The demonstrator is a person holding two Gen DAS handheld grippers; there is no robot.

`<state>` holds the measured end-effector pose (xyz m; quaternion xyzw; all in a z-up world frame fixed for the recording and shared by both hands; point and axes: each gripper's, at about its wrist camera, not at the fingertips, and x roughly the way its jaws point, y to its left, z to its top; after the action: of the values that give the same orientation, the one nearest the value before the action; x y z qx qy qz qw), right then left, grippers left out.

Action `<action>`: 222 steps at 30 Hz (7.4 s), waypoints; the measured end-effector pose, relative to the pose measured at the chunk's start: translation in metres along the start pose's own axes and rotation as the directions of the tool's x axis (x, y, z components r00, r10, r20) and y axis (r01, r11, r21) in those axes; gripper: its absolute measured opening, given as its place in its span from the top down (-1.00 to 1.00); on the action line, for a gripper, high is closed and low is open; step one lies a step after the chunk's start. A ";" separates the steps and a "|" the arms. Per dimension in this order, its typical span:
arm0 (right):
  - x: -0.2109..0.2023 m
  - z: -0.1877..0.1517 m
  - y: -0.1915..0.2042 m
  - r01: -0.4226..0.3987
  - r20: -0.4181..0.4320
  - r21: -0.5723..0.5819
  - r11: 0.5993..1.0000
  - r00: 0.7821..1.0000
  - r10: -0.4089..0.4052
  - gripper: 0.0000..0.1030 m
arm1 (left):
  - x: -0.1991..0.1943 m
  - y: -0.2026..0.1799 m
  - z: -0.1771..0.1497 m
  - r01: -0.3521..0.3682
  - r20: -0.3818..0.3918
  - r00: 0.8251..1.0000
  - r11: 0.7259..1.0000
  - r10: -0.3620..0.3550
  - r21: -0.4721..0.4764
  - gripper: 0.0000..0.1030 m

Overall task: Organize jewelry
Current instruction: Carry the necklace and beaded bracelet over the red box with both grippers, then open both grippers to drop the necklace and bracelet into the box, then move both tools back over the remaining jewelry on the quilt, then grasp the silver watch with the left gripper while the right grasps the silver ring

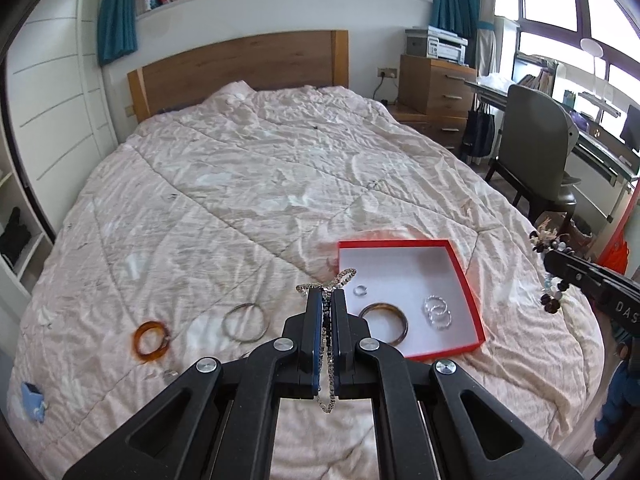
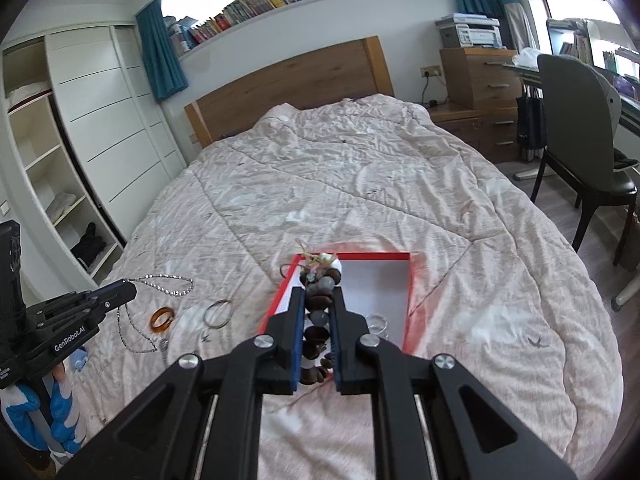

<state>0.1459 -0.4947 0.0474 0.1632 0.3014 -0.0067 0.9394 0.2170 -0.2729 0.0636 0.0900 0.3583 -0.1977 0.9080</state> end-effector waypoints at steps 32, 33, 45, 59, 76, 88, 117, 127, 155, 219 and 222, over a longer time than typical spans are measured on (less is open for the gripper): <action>0.221 -0.036 -0.071 0.047 -0.317 -0.055 0.997 0.946 -0.062 0.79 | 0.261 -0.041 -0.012 0.062 -0.303 0.951 0.998 -0.057 0.005 0.90; 0.222 -0.036 -0.071 0.046 -0.317 -0.062 0.997 0.946 -0.063 0.82 | 0.263 -0.040 -0.014 0.059 -0.304 0.951 0.998 -0.055 0.005 0.90; 0.220 -0.036 -0.065 0.068 -0.333 -0.092 0.993 0.938 -0.095 0.75 | 0.252 -0.042 -0.013 0.092 -0.284 0.955 0.996 -0.089 -0.004 0.34; 0.170 -0.025 -0.058 0.095 -0.285 -0.089 0.992 0.952 -0.116 0.40 | 0.205 -0.035 -0.005 0.094 -0.228 0.969 0.995 -0.095 -0.018 0.16; 0.064 -0.019 -0.017 0.081 -0.170 -0.026 0.996 0.982 -0.084 0.40 | 0.087 0.006 -0.020 -0.010 -0.123 0.992 0.999 0.005 -0.041 0.12; -0.005 -0.032 0.019 0.063 -0.111 -0.023 0.998 0.992 -0.066 0.40 | 0.003 0.044 -0.036 -0.095 -0.050 0.995 0.992 0.091 -0.080 0.07; -0.113 -0.052 0.077 0.043 0.042 -0.032 0.999 0.998 -0.042 0.40 | -0.151 0.181 -0.091 -0.290 0.045 0.950 0.925 0.310 -0.244 -0.25; -0.112 -0.052 0.102 -0.009 0.041 -0.062 0.998 0.999 0.011 0.39 | -0.168 0.228 -0.105 -0.333 0.015 0.934 0.882 0.358 -0.335 -0.42; 0.098 -0.099 0.179 -0.275 -0.314 -0.139 0.951 0.923 0.222 0.39 | 0.005 0.242 -0.141 -0.285 -0.192 0.954 0.898 0.231 -0.335 -0.21; 0.243 -0.148 0.213 -0.363 -0.484 -0.188 0.913 0.843 0.235 0.63 | 0.123 0.244 -0.157 -0.155 -0.278 0.959 0.932 0.061 -0.328 0.55; 0.234 -0.148 0.214 -0.363 -0.480 -0.190 0.912 0.845 0.236 0.63 | 0.116 0.242 -0.156 -0.156 -0.275 0.959 0.932 0.064 -0.328 0.55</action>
<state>0.2776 -0.2263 -0.1336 0.0745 0.4774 0.2210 0.8472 0.3006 -0.0404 -0.1236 -0.0258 0.4975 -0.0665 0.8645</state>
